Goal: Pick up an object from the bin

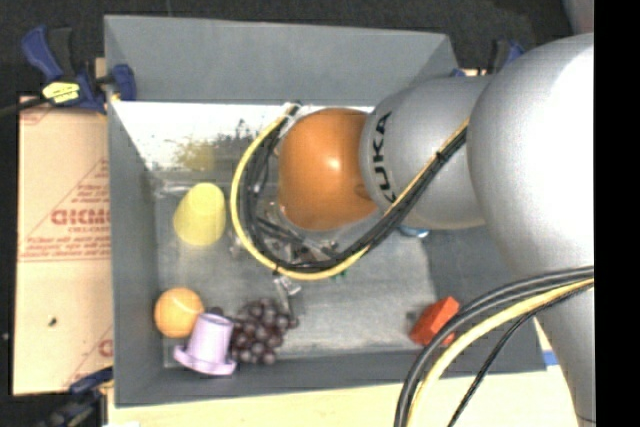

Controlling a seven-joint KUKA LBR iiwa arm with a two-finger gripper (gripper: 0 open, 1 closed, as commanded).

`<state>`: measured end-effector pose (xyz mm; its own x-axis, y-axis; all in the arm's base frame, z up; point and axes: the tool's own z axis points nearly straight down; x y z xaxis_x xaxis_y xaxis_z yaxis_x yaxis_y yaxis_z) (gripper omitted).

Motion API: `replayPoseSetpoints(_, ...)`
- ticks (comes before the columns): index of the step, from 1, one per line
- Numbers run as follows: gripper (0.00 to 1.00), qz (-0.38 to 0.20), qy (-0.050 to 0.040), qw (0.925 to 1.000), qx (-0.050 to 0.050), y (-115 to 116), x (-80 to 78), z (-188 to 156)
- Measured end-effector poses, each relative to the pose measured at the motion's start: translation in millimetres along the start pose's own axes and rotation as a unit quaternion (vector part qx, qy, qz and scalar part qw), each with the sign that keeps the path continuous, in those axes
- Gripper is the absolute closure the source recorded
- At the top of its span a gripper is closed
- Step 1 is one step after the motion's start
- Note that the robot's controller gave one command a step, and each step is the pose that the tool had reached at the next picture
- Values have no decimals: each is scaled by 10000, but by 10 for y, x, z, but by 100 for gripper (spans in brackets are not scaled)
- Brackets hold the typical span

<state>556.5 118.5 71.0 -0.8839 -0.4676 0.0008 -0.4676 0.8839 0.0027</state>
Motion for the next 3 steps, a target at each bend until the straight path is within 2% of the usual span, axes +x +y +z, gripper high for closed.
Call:
replayPoseSetpoints(1, 0, 1194, -77, 9928, 22, -174, 51, -934)
replayPoseSetpoints(2, 0, -1606, 6, 9870, -10, 345, 503, -332)
replayPoseSetpoints(3, 0, -920, -58, 9957, 30, 388, 200, 15)
